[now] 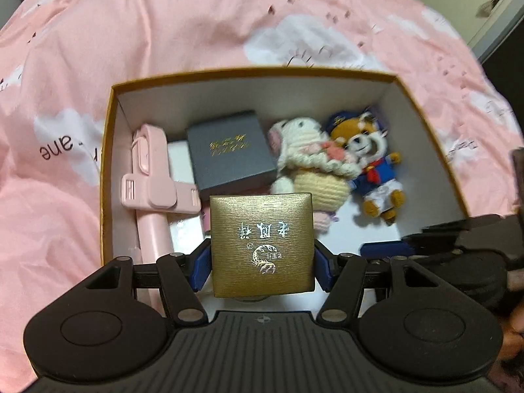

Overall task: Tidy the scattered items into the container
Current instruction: 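Lower the gold box beside the pink wallet and open the left tool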

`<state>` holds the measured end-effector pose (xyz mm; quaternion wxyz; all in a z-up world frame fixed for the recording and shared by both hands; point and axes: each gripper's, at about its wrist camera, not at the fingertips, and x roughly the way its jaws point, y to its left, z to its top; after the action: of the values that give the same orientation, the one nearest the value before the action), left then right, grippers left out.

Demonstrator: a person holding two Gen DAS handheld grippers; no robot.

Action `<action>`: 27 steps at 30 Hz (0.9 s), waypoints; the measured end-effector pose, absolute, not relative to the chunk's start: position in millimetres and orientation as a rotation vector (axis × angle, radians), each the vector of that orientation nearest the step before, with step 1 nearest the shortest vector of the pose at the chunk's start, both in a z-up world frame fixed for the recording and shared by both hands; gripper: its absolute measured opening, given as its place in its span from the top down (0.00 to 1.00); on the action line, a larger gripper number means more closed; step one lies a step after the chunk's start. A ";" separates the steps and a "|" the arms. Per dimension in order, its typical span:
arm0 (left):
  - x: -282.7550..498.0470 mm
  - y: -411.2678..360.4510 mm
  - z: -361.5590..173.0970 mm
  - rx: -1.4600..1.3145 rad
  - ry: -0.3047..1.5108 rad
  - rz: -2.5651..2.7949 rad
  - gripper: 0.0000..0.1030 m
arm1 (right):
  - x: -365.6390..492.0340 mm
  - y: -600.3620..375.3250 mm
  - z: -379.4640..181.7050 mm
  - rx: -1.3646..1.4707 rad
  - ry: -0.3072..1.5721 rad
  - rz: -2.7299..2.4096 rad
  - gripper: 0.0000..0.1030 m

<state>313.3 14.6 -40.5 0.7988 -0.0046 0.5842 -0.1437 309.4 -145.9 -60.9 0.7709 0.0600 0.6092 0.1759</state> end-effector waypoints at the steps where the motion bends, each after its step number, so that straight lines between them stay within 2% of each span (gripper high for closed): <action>1: 315.2 13.1 -44.6 -0.013 1.266 -0.309 0.31 | 308.4 -146.0 -62.6 0.133 1.321 0.384 0.64; 13: 327.2 11.9 -82.9 -0.064 1.391 -0.232 0.31 | 305.3 -143.9 -67.3 0.158 1.296 0.409 0.61; 27: 329.4 13.1 -85.6 -0.071 1.409 -0.208 0.31 | 306.0 -144.4 -69.1 0.161 1.301 0.409 0.60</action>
<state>329.4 13.1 -85.6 0.7564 -0.0325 0.6463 -0.0954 306.0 -144.4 -69.1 0.7733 0.0743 0.6007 0.1888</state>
